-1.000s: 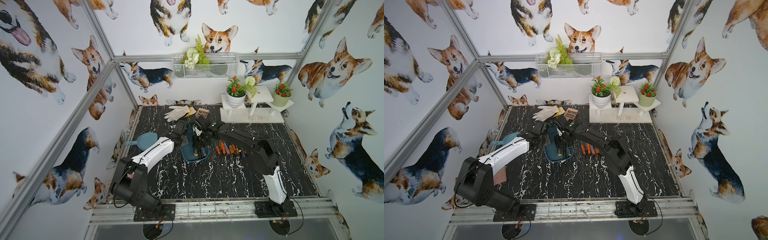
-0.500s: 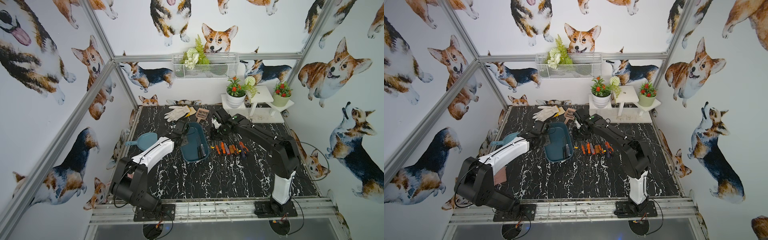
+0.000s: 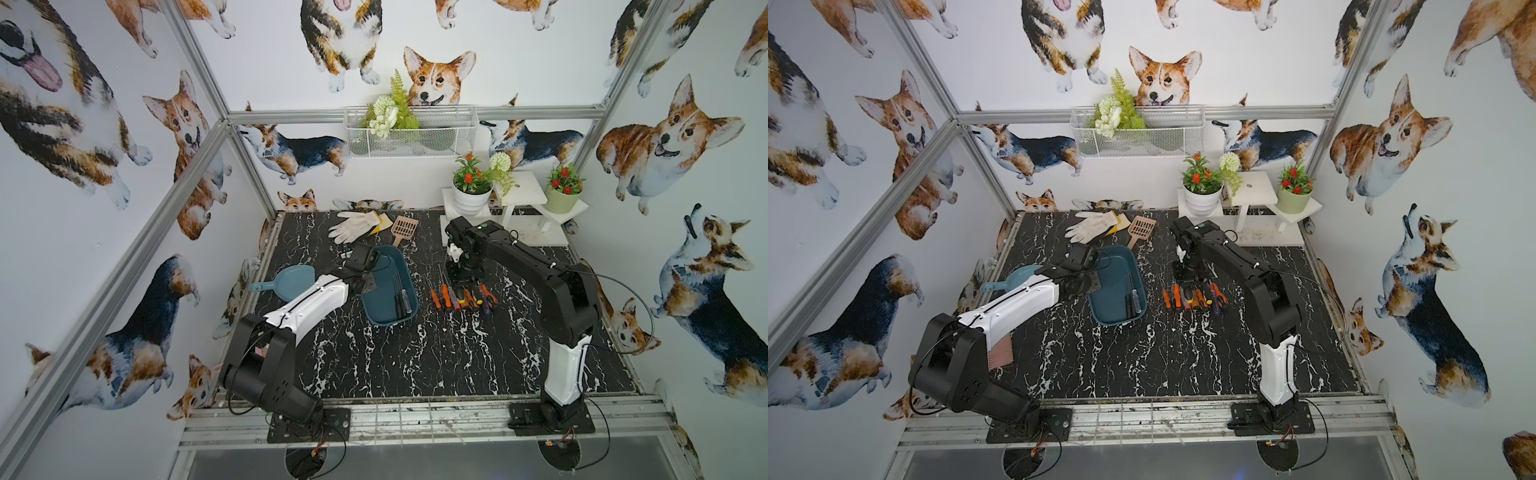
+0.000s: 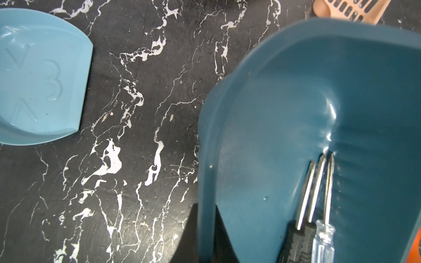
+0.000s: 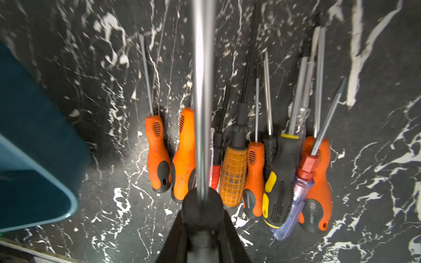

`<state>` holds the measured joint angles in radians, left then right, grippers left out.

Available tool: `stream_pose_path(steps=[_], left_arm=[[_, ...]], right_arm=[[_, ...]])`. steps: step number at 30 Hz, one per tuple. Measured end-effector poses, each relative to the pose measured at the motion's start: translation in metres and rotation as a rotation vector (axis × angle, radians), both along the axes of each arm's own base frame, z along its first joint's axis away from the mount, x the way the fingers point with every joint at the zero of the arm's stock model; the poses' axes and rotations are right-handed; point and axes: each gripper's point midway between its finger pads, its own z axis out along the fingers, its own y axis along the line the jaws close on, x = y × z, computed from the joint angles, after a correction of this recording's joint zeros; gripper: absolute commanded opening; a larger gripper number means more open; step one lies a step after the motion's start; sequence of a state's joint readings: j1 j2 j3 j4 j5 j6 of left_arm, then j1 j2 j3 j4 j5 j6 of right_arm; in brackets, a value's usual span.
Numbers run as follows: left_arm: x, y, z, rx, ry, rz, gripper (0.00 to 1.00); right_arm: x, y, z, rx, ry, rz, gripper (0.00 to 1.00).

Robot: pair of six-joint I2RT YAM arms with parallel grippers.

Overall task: Take out the screwdriver from the storage box
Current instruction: Place the screwdriver at the center of the board.

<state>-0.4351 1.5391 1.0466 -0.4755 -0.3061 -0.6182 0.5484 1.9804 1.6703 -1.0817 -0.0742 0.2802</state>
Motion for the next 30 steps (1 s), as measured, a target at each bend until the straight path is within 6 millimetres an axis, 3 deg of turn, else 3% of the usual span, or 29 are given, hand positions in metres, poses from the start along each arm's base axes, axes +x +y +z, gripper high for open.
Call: stream_pose_path(steps=[13, 19, 25, 30], left_arm=[[0.003, -0.001, 0.005, -0.003, -0.008, 0.000, 0.00], [0.006, -0.002, 0.009, 0.000, -0.016, -0.009, 0.00], [0.006, -0.003, 0.009, 0.002, -0.015, -0.013, 0.00], [0.006, -0.002, 0.009, 0.002, -0.015, -0.012, 0.00]], right_arm=[[-0.006, -0.013, -0.029, -0.112, 0.092, 0.065, 0.04], [-0.006, -0.013, -0.037, -0.121, 0.108, 0.066, 0.16], [-0.007, -0.014, -0.039, -0.124, 0.113, 0.065, 0.35], [-0.006, -0.013, -0.038, -0.122, 0.109, 0.062, 0.41]])
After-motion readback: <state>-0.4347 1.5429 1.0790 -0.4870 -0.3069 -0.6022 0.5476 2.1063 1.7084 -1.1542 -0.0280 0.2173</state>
